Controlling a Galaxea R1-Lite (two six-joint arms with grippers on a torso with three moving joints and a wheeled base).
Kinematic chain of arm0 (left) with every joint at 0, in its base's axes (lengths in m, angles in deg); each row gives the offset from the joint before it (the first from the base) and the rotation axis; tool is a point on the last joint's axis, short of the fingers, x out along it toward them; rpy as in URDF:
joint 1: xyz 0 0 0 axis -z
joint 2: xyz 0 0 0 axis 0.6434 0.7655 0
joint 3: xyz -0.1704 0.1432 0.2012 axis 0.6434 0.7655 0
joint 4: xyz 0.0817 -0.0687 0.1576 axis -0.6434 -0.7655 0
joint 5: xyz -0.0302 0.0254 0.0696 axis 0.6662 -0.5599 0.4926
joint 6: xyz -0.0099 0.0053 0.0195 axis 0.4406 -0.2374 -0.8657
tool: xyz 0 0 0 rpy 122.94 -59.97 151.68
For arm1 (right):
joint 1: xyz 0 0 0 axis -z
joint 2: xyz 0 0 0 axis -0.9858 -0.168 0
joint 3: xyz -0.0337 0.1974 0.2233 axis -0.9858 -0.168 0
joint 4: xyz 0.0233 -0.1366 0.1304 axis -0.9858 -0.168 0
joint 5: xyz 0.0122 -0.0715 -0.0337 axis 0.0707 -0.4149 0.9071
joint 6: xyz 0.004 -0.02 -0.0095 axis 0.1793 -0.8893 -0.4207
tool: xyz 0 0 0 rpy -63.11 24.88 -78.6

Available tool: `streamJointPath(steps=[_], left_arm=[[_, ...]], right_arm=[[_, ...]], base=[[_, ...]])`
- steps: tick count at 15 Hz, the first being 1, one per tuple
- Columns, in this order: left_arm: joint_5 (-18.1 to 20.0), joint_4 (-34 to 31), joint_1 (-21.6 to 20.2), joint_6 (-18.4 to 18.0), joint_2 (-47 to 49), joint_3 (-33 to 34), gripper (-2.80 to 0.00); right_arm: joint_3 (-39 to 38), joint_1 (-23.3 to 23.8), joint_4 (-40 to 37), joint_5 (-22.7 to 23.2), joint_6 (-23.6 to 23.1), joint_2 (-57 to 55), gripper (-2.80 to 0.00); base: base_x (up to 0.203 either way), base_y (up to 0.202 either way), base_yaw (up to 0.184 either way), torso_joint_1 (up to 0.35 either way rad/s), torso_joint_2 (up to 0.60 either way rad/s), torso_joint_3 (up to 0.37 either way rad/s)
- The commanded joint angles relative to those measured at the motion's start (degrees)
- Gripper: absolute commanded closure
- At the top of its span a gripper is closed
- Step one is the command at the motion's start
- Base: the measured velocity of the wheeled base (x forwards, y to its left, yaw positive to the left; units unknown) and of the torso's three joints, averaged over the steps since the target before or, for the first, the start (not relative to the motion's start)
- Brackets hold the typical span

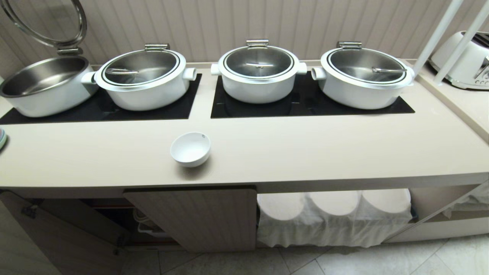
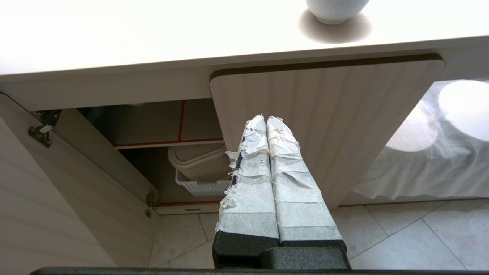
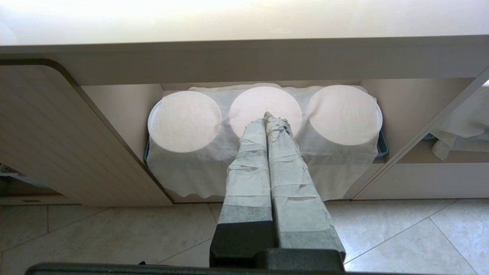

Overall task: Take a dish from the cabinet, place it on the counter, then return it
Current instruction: Pick up the bowl from the table

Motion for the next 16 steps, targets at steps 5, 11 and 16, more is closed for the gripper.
streamJointPath(steps=[5,11,16], left_arm=[[0.13,0.13,-0.02,0.01,0.0,0.0,0.0],[0.76,0.04,-0.02,-0.36,0.0,-0.09,0.0],[2.94,-0.6,-0.02,-1.29,0.0,-3.1,0.0]], right_arm=[[0.0,-0.03,0.09,-0.02,0.0,0.02,0.0],[0.0,-0.09,0.0,-0.02,0.0,0.02,0.0],[0.0,0.0,0.09,-0.02,0.0,0.02,0.0]], base=[[0.0,0.0,0.0,0.0,0.0,0.0],[0.0,0.0,0.0,0.0,0.0,0.0],[0.0,0.0,0.0,0.0,0.0,0.0]])
